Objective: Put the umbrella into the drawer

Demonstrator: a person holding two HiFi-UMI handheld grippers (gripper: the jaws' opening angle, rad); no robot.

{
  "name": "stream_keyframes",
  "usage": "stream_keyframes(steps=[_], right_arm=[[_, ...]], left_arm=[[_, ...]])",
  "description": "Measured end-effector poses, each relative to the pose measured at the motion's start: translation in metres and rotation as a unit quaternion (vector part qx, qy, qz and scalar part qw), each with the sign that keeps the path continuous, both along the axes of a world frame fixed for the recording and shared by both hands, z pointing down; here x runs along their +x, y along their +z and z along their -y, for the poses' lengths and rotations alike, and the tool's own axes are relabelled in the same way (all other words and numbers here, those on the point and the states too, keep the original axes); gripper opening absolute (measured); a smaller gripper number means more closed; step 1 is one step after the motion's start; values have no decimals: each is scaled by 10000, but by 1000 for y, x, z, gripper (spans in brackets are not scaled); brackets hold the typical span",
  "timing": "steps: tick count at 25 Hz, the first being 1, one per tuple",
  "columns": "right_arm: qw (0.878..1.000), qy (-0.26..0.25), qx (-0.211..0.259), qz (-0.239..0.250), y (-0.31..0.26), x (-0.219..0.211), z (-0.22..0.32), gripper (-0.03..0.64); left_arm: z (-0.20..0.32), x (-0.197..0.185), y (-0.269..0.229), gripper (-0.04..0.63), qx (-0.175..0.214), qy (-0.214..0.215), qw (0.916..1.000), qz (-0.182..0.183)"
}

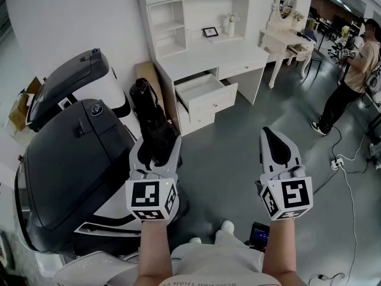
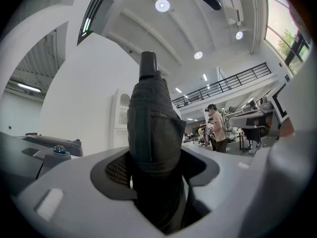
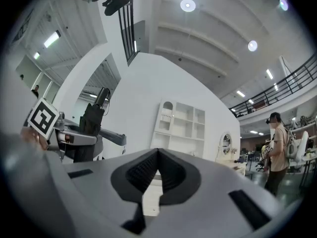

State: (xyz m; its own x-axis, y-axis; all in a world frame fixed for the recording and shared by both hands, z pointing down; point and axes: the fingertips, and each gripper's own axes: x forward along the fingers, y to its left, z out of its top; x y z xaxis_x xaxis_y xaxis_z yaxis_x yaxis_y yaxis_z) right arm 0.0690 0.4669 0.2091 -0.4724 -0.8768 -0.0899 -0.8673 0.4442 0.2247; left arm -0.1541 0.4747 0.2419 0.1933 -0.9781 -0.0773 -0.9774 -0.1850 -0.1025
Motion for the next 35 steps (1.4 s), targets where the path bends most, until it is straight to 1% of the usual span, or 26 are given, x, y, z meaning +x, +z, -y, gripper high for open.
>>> stream_keyframes(steps=[7,11,14,19,25,29,35], right_arm=[[10000,-73,-14,-1,8,18,30,6],[9999,-145,-25,-46,9,30,50,6],[9999,-155,-3,7,11,41,65,6],[9997,-236,-37,-50,16,59,92,6],[9993,-340,-122,96,25,83,119,6],[9988,-433,-187,154,29,84,135,6],[9982,-500,-254,228,32,79,165,6]], left_arm=[[28,16,3,270,-20,-82,10000,34],[47,31,3,270,-27,-103,9999,39],[60,44,5,270,-27,-123,9999,34],[80,61,8,270,8,-255,9997,30],[97,81,15,270,-13,-359,9994,33],[111,88,14,270,-28,-389,9992,74],[137,85,16,270,-81,-372,9993,64]])
